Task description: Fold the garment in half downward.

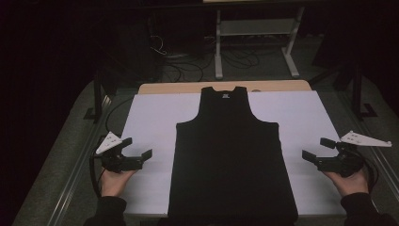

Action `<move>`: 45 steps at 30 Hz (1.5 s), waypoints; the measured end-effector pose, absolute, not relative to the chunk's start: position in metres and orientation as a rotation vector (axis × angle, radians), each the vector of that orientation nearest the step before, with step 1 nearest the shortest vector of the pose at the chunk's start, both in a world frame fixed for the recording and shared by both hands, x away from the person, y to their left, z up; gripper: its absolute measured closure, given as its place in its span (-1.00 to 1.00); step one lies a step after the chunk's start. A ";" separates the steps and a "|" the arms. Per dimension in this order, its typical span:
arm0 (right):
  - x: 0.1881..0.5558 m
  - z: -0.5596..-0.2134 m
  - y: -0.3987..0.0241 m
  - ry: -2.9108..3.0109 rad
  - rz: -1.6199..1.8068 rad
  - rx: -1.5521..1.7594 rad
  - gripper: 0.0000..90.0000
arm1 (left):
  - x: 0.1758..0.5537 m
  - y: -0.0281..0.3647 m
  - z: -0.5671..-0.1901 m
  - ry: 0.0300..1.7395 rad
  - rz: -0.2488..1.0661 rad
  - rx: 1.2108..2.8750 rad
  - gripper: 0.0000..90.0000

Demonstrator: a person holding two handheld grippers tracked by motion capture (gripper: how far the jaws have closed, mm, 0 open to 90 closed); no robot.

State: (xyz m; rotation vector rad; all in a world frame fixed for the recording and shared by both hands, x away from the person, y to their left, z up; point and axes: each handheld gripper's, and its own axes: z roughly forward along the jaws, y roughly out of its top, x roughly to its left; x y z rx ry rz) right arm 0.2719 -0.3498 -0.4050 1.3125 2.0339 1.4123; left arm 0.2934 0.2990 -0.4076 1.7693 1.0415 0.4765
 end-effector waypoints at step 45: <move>0.296 -0.384 -0.339 2.134 1.313 1.244 -1.00 | 0.313 0.294 -0.384 0.987 0.418 1.798 -1.00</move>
